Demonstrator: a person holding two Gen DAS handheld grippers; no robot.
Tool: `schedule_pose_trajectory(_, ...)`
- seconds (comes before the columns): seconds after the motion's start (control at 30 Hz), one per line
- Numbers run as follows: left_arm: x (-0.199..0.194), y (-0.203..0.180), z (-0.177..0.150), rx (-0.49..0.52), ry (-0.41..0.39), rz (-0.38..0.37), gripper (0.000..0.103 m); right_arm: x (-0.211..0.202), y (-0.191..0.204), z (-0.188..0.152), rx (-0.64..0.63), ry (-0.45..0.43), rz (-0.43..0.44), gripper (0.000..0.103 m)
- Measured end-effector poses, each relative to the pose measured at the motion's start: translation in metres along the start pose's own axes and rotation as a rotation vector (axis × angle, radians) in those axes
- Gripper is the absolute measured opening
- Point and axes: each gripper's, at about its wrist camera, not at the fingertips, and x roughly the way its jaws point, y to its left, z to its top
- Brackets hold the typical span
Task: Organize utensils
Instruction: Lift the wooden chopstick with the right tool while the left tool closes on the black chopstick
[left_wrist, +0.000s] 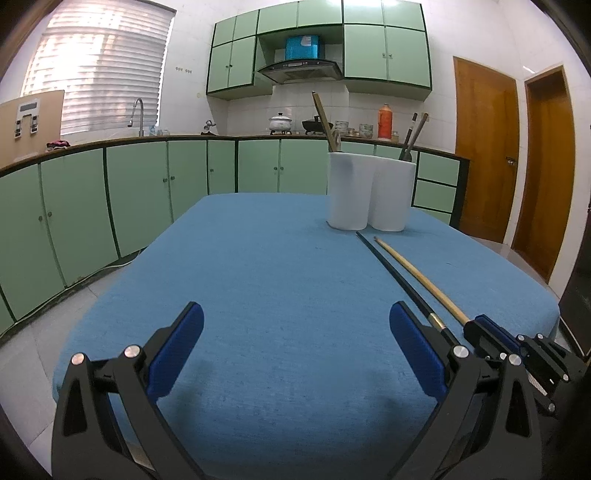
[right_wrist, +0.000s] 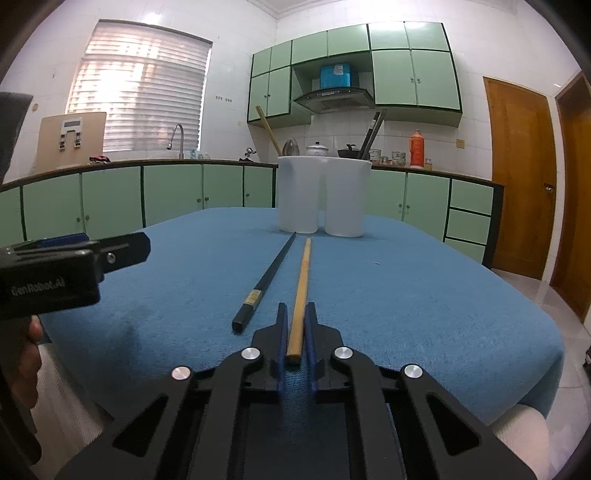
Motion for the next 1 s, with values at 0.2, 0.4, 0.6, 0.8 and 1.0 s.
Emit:
schedule_pose_trajectory(0.2, 0.001, -0.010, -0.001, 0.006, 0.004, -0.016, 0.098, -0.005, -0.013, 0.002, 0.047, -0.014, -0.031, 0.007)
schedule_pose_trajectory(0.4, 0.004, -0.033, -0.002, 0.018, 0.015, -0.063, 0.097, -0.014, -0.029, 0.002, 0.078, -0.019, -0.070, 0.007)
schedule_pose_trajectory(0.6, 0.012, -0.064, -0.006, 0.033, 0.032, -0.109, 0.095, -0.026, -0.051, 0.002, 0.114, -0.024, -0.112, 0.007)
schedule_pose_trajectory(0.8, 0.025, -0.089, -0.012, 0.042, 0.070, -0.128, 0.069, -0.028, -0.068, 0.005, 0.145, -0.024, -0.126, 0.007)
schedule_pose_trajectory(1.0, 0.033, -0.100, -0.018, 0.048, 0.091, -0.111, 0.039, -0.034, -0.070, 0.004, 0.136, -0.044, -0.130, 0.007)
